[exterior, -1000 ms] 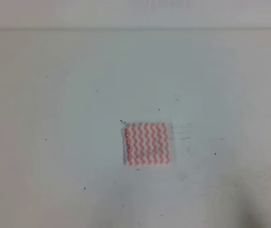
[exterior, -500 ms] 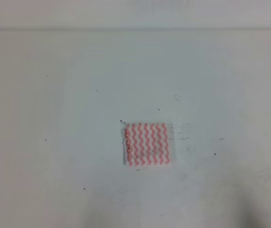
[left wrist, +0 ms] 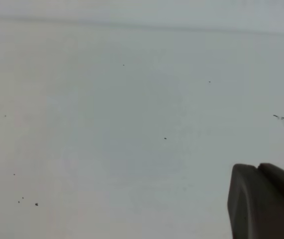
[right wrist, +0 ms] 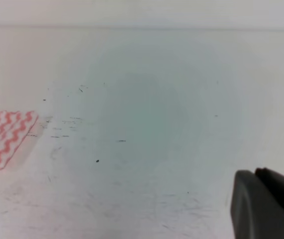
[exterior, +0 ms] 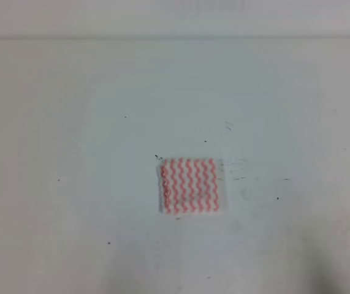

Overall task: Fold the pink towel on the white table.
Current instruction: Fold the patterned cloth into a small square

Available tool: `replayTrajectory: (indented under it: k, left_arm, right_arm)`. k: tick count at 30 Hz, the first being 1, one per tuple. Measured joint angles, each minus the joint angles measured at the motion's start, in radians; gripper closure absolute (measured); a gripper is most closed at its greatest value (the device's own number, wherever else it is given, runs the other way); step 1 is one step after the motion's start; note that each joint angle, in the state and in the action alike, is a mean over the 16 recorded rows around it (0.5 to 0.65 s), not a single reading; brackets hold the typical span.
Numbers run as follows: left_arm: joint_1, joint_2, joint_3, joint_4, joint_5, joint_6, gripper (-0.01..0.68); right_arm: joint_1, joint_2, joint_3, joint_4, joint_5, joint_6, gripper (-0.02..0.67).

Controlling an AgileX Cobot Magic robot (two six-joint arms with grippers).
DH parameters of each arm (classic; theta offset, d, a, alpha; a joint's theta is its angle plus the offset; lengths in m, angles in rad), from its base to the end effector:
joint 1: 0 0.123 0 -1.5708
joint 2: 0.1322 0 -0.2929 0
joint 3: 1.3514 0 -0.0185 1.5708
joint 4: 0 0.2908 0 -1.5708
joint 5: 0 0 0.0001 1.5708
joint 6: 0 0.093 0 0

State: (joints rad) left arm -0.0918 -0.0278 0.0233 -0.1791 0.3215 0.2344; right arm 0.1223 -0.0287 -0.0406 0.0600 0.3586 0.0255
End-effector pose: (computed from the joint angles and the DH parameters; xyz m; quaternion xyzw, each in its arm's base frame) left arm 0.0862 -0.0132 0.1778 0.0784 0.7780 -0.0306 0.6226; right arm 0.0832 0.0122 0.1982 -0.0224 0.7743 0.0725 0.6282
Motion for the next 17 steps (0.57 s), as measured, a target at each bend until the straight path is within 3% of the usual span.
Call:
replayTrajectory:
  k: [17]
  left_arm:
    - [0.0,0.004,-0.006,-0.001,0.005,0.0,0.678]
  right_arm:
    - [0.0,0.0,0.0,0.001,-0.002,0.0,0.667]
